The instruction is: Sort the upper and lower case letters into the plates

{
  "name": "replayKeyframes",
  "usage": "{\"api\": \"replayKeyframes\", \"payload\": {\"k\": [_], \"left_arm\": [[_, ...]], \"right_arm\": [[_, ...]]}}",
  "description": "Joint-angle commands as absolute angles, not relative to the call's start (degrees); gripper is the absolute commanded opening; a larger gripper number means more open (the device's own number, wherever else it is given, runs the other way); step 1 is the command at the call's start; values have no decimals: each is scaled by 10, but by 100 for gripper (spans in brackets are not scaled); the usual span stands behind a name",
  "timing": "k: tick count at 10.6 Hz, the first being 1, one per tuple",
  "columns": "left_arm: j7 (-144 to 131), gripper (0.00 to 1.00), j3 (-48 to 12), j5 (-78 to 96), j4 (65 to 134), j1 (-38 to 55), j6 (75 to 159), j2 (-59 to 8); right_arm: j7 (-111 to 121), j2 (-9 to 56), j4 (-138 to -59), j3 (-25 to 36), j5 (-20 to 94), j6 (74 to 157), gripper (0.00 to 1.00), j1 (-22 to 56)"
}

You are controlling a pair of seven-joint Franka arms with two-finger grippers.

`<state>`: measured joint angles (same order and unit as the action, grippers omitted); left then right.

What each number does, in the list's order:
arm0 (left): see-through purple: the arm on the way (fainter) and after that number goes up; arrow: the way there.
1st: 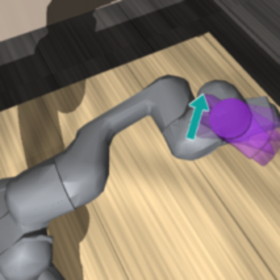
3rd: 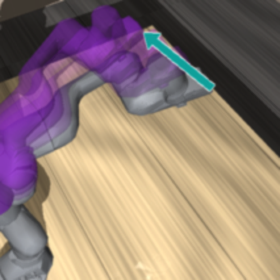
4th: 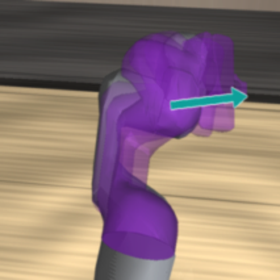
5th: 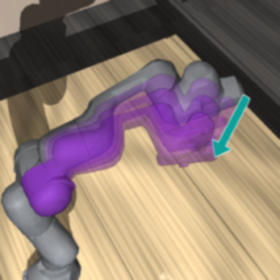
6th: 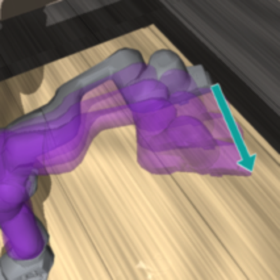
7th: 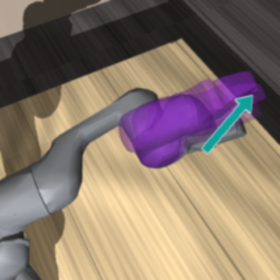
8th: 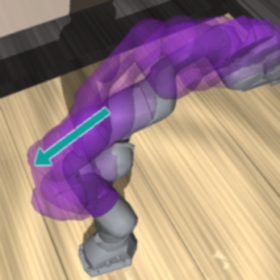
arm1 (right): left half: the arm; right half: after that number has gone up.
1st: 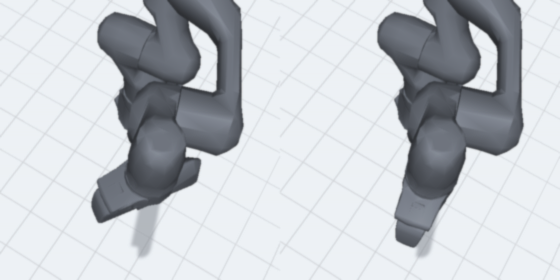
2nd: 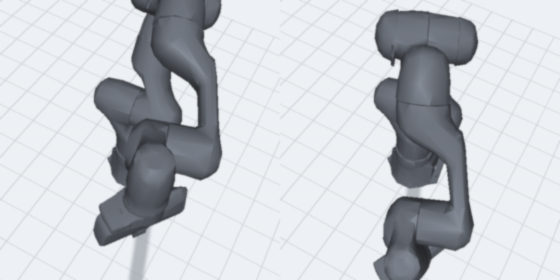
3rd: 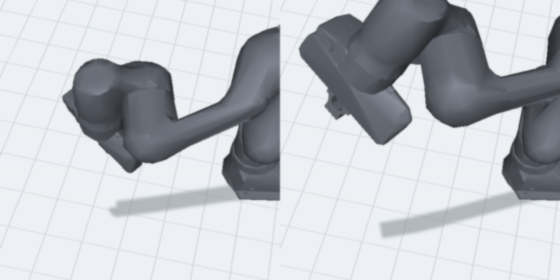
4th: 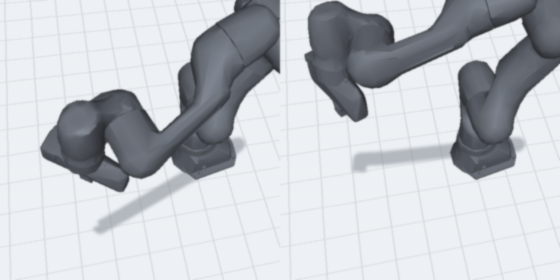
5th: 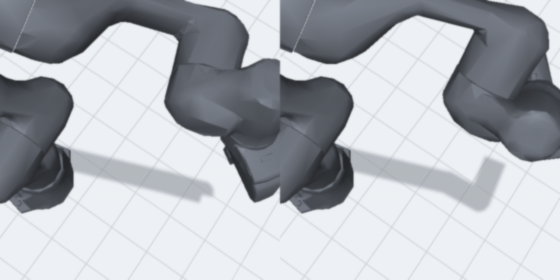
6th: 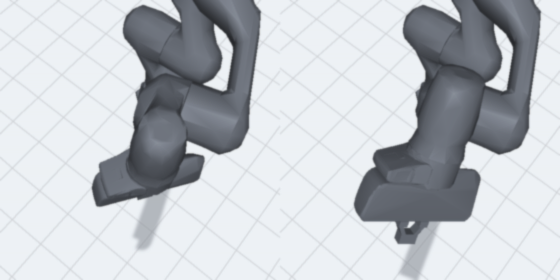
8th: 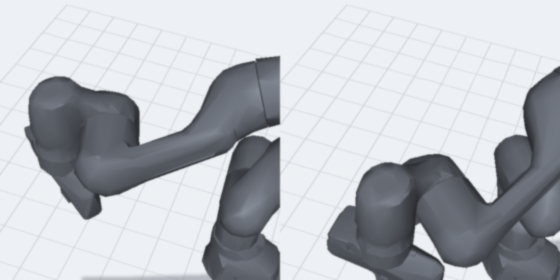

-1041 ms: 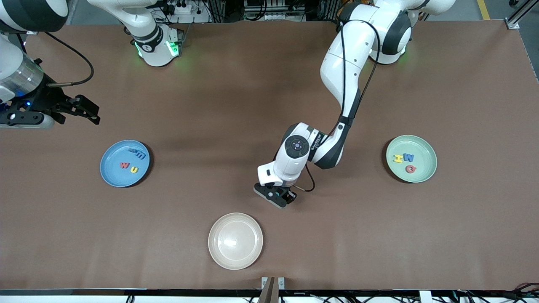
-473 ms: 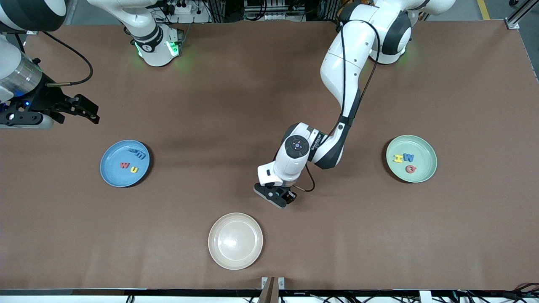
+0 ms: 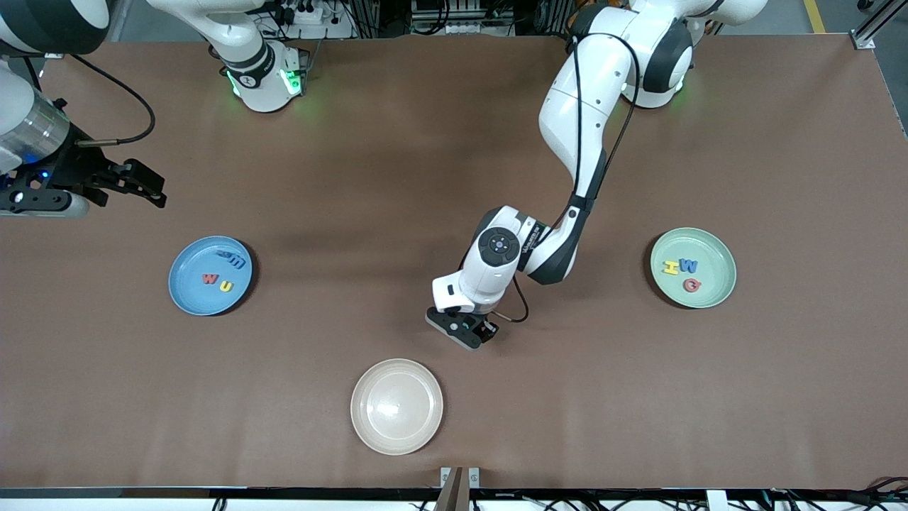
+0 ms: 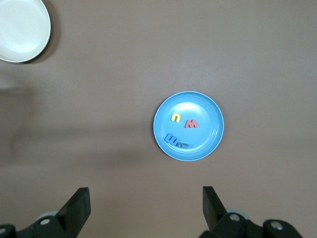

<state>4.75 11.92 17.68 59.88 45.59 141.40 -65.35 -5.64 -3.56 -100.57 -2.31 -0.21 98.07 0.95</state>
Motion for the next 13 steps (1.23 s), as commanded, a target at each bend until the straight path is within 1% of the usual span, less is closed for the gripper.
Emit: {"api": "replayKeyframes", "payload": {"k": [1, 5, 6, 13], "left_arm": [[69, 59, 107, 194, 587, 456, 1384, -663], [87, 60, 107, 193, 591, 455, 1370, -663], [95, 63, 107, 193, 591, 454, 1368, -663], [117, 63, 106, 192, 597, 454, 1340, -657]], "right_arm": [[-61, -27, -981, -27, -12, 968, 100, 2], [-62, -21, -959, -27, -12, 933, 100, 3], [-61, -21, -958, -27, -12, 932, 100, 4], [-56, -16, -957, -25, -16, 934, 100, 1]]}}
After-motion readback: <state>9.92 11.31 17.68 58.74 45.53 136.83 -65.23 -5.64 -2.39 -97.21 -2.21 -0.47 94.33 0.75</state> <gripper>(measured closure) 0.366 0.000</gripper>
